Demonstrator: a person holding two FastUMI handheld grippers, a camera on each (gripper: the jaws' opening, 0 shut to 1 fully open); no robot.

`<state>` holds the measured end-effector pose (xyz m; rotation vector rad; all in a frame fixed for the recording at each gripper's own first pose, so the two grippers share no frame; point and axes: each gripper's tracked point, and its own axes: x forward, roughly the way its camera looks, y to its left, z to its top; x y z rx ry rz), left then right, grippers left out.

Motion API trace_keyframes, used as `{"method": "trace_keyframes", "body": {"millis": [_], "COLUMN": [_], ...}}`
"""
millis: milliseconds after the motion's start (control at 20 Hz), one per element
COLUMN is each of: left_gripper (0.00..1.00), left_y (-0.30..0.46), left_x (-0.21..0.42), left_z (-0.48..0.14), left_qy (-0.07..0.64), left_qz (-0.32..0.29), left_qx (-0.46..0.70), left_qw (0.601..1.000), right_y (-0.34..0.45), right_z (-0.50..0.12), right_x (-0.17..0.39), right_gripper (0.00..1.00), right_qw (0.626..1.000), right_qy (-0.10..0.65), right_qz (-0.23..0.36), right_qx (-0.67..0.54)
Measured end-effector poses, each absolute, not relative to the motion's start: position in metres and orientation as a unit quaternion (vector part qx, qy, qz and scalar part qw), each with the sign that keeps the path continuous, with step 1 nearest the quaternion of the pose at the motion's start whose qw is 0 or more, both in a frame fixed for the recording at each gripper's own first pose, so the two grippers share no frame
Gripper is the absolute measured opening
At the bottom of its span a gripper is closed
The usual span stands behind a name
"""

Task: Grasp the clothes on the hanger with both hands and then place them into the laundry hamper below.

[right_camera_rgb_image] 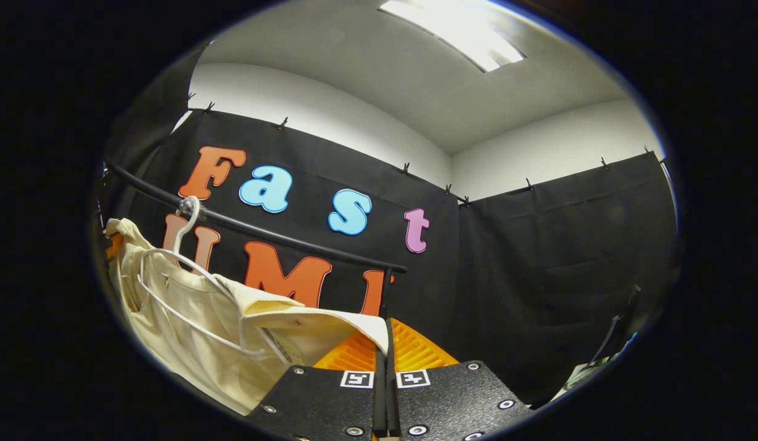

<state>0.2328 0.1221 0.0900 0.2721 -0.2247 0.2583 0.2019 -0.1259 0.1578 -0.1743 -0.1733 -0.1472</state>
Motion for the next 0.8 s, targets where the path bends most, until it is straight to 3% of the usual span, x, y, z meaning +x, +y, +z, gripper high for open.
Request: {"method": "trace_keyframes", "body": {"millis": [350,800], "left_gripper": [0.09,0.09], "left_y": [0.128,0.143], "left_x": [0.234,0.227], "left_z": [0.08,0.036], "left_qy": [-0.087,-0.043], "left_qz": [0.137,0.15], "left_qx": [0.124,0.154], "left_qw": [0.979,0.976], "right_y": [-0.128,-0.112], "right_z": [0.123,0.056], "right_x": [0.234,0.229], "right_gripper": [0.0,0.0], "right_qw": [0.994,0.996], "right_qy": [-0.057,-0.016], "right_qz": [-0.068,-0.059], "right_qx": [-0.064,-0.068]}}
